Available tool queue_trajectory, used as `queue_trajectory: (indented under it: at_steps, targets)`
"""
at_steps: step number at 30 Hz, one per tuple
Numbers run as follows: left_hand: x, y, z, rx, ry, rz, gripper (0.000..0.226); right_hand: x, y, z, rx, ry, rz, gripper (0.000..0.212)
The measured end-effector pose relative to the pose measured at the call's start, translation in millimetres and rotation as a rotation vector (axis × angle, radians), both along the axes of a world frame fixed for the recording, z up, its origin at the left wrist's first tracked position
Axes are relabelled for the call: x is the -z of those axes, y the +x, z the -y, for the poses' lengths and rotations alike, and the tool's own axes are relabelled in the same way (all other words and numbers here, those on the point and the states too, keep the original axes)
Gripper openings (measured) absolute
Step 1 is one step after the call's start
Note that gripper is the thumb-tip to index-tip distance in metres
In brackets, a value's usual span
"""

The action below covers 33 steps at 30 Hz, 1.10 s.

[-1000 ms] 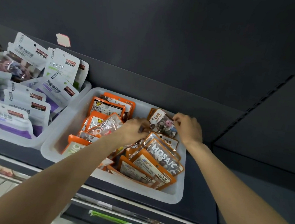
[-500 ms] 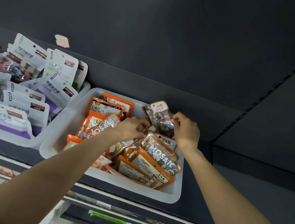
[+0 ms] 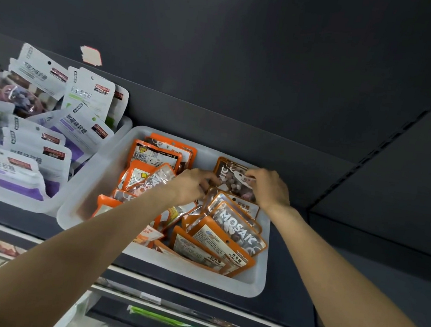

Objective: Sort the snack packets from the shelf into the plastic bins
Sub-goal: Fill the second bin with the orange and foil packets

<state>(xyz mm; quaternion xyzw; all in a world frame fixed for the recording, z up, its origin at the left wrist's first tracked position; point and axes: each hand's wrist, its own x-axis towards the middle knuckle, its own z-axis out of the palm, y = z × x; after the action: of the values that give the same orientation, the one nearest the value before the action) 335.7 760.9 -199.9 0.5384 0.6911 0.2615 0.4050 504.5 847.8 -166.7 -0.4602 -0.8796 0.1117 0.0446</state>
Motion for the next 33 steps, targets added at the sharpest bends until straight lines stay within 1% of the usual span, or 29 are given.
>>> queue_trajectory:
  at_steps: [3, 4, 6, 8, 10, 12, 13, 18, 20, 21, 22, 24, 26, 29, 31, 33]
  targets:
    - [2, 0, -3, -0.029, 0.008, -0.005, 0.03, 0, 3, -1, -0.026, 0.028, 0.06, 0.027]
    - [3, 0, -4, -0.03, 0.014, -0.039, 0.028, 0, 4, -2, -0.02, 0.029, 0.06, 0.029]
    - [1, 1, -5, -0.01, 0.037, -0.124, 0.026, 0, 4, -1, -0.006, 0.056, 0.043, 0.04]
    - [-2, 1, -7, -0.012, 0.09, -0.153, 0.02, 0, 5, 3, 0.008, 0.096, -0.002, 0.048]
    - [-9, 3, -11, -0.037, 0.147, -0.154, 0.019, 1, 7, 10, 0.01, -0.001, -0.051, 0.04]
    - [-15, 4, -16, -0.038, 0.207, -0.171, 0.021, 4, 12, 16, 0.006, -0.168, -0.04, 0.032]
    - [-16, 5, -19, -0.024, 0.236, -0.172, 0.02, 5, 15, 18, 0.013, -0.221, -0.025, 0.031]
    - [-23, 9, -28, -0.058, 0.348, -0.167, 0.019, -3, 21, 18, 0.045, -0.27, -0.071, 0.029]
    - [-26, 9, -26, -0.03, 0.31, -0.194, 0.025, -4, 22, 19, 0.065, -0.308, -0.101, 0.027]
    - [-27, 8, -24, 0.015, 0.259, -0.245, 0.029, -3, 24, 20, 0.076, -0.317, -0.114, 0.025]
    - [-27, 6, -22, 0.071, 0.193, -0.328, 0.032, -2, 26, 21, 0.082, -0.317, -0.127, 0.022]
    - [-29, 0, -19, 0.126, 0.104, -0.487, 0.027, 0, 30, 22, 0.077, -0.298, -0.143, 0.015]
    - [-32, -7, -18, 0.049, 0.144, -0.508, 0.018, 0, 33, 21, 0.058, -0.295, -0.161, 0.009]
    - [-37, -14, -20, -0.166, 0.332, -0.495, 0.014, -2, 35, 20, 0.079, -0.36, -0.224, 0.018]
    - [-39, -14, -20, -0.212, 0.393, -0.525, 0.016, 0, 34, 17, 0.095, -0.363, -0.23, 0.013]
    - [-38, -13, -18, -0.21, 0.432, -0.534, 0.017, 3, 32, 16, 0.106, -0.359, -0.217, 0.006]
